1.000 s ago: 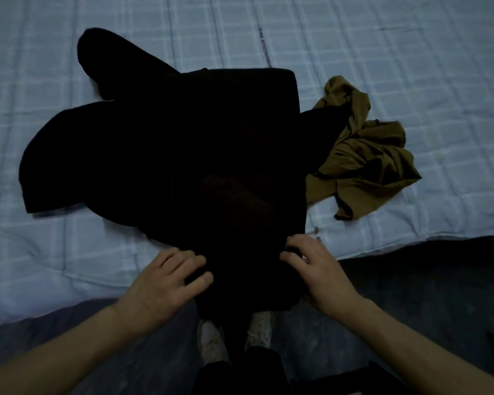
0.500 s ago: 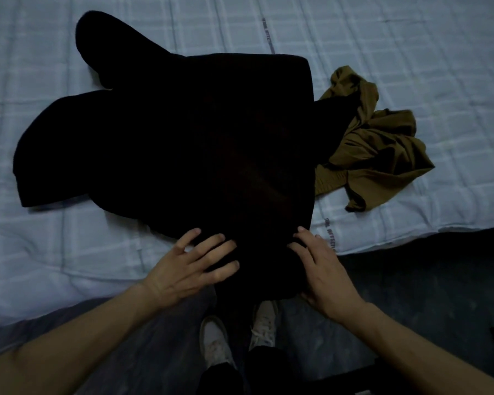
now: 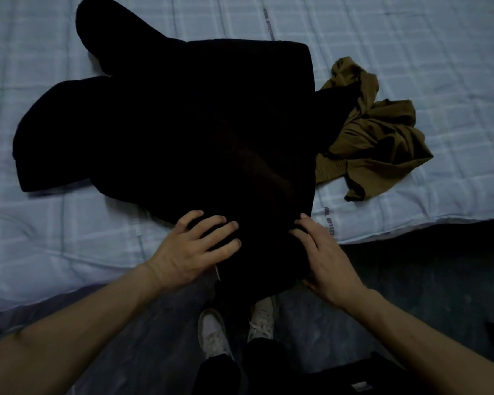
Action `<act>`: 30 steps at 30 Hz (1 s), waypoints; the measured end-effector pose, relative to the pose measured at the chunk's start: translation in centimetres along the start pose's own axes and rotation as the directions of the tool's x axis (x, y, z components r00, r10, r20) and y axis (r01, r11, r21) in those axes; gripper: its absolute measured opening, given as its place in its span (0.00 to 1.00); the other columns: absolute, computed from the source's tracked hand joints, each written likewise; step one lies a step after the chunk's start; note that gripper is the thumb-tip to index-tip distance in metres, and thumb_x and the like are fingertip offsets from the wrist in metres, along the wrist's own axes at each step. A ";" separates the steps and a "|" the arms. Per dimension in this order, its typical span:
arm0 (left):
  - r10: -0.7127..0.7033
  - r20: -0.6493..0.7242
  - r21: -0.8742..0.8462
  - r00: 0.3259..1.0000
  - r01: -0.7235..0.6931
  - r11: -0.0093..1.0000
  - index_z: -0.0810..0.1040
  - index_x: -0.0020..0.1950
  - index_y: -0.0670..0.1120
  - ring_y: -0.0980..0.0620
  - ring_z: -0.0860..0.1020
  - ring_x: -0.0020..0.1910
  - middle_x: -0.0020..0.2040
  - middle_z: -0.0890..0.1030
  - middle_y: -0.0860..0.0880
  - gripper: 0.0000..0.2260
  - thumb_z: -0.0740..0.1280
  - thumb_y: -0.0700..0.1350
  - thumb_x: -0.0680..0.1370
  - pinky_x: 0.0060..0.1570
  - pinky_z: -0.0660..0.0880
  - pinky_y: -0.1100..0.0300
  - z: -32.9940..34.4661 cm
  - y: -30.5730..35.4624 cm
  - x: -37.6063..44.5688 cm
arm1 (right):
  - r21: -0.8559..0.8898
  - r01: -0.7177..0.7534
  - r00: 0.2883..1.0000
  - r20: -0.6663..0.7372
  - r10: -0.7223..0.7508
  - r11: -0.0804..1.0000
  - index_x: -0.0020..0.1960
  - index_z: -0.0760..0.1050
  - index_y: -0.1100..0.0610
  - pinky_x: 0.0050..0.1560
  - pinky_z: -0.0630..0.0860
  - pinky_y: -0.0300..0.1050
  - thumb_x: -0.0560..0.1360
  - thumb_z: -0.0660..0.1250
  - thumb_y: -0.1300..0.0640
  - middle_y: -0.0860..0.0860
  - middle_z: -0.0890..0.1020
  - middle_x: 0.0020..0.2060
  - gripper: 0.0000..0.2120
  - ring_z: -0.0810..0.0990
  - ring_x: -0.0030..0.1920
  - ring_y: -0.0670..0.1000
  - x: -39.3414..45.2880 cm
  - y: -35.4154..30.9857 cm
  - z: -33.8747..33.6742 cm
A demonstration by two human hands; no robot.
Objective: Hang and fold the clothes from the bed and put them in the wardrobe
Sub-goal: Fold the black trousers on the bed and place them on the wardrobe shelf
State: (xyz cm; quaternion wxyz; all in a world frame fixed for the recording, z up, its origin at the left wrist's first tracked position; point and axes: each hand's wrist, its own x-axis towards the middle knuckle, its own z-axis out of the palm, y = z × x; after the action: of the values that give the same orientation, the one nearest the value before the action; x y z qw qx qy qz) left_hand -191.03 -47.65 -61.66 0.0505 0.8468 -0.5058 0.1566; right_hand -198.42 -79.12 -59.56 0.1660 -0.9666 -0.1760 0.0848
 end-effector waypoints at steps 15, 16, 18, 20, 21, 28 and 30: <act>-0.556 0.087 -0.513 0.826 0.516 0.686 0.74 0.61 0.46 0.53 0.75 0.50 0.51 0.78 0.54 0.18 0.63 0.53 0.74 0.57 0.64 0.58 -9.7 -2.1 7.6 | 0.175 0.153 0.959 -0.265 -0.104 0.972 0.78 0.49 0.59 0.72 0.61 0.62 0.58 0.80 0.36 0.58 0.59 0.77 0.63 0.59 0.77 0.58 1.6 0.7 -6.4; -0.581 0.118 -0.533 0.806 0.545 0.647 0.73 0.61 0.47 0.54 0.75 0.49 0.50 0.77 0.55 0.17 0.62 0.54 0.75 0.55 0.67 0.56 -10.3 -2.6 8.4 | 0.171 0.146 0.961 -0.260 -0.098 0.975 0.79 0.46 0.58 0.71 0.61 0.63 0.58 0.81 0.36 0.56 0.57 0.77 0.65 0.58 0.77 0.58 1.8 0.9 -7.1; -0.628 0.178 -0.591 0.758 0.592 0.548 0.72 0.58 0.50 0.53 0.78 0.44 0.46 0.78 0.55 0.15 0.61 0.56 0.76 0.48 0.74 0.51 -11.7 -3.6 10.3 | 0.193 0.118 0.955 -0.291 -0.058 0.974 0.79 0.43 0.57 0.71 0.62 0.63 0.59 0.80 0.37 0.55 0.56 0.77 0.65 0.58 0.77 0.57 2.3 0.4 -8.1; -0.664 0.221 -0.648 0.714 0.617 0.447 0.70 0.54 0.53 0.51 0.79 0.39 0.41 0.79 0.53 0.12 0.61 0.58 0.76 0.40 0.76 0.47 -13.0 -4.3 12.2 | 0.291 0.060 0.934 -0.354 0.050 0.955 0.79 0.43 0.55 0.74 0.59 0.58 0.64 0.77 0.40 0.48 0.54 0.78 0.59 0.57 0.77 0.52 3.4 -0.5 -8.8; -0.680 0.239 -0.664 0.693 0.628 0.406 0.70 0.53 0.53 0.50 0.79 0.38 0.41 0.79 0.52 0.12 0.61 0.59 0.77 0.38 0.77 0.46 -13.7 -4.8 13.1 | 0.381 0.025 0.921 -0.368 0.127 0.924 0.79 0.43 0.50 0.75 0.58 0.52 0.68 0.74 0.41 0.43 0.54 0.78 0.53 0.57 0.76 0.49 4.1 -1.1 -9.5; -0.743 0.335 -0.691 0.580 0.687 0.224 0.75 0.55 0.51 0.55 0.81 0.46 0.47 0.82 0.52 0.12 0.67 0.57 0.78 0.45 0.77 0.56 -19.9 -8.1 18.1 | 0.865 -0.087 0.918 -0.123 0.377 0.494 0.63 0.72 0.43 0.57 0.77 0.39 0.79 0.65 0.63 0.40 0.81 0.55 0.19 0.80 0.58 0.43 8.8 -1.5 -19.8; -0.753 0.315 -0.714 0.577 0.667 0.213 0.75 0.59 0.52 0.58 0.81 0.51 0.51 0.83 0.54 0.13 0.69 0.54 0.78 0.49 0.78 0.57 -21.1 -9.2 19.0 | 0.823 -0.149 0.941 -0.053 0.335 0.549 0.67 0.70 0.52 0.52 0.76 0.32 0.77 0.65 0.71 0.42 0.80 0.54 0.23 0.80 0.53 0.36 9.6 -0.8 -21.7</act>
State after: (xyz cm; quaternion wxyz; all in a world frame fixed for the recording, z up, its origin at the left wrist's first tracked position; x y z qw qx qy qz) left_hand -179.19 -54.05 -35.05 0.4998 0.8599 -0.0709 -0.0762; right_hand -184.99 -81.18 -40.05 0.5907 -0.8023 0.0354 0.0782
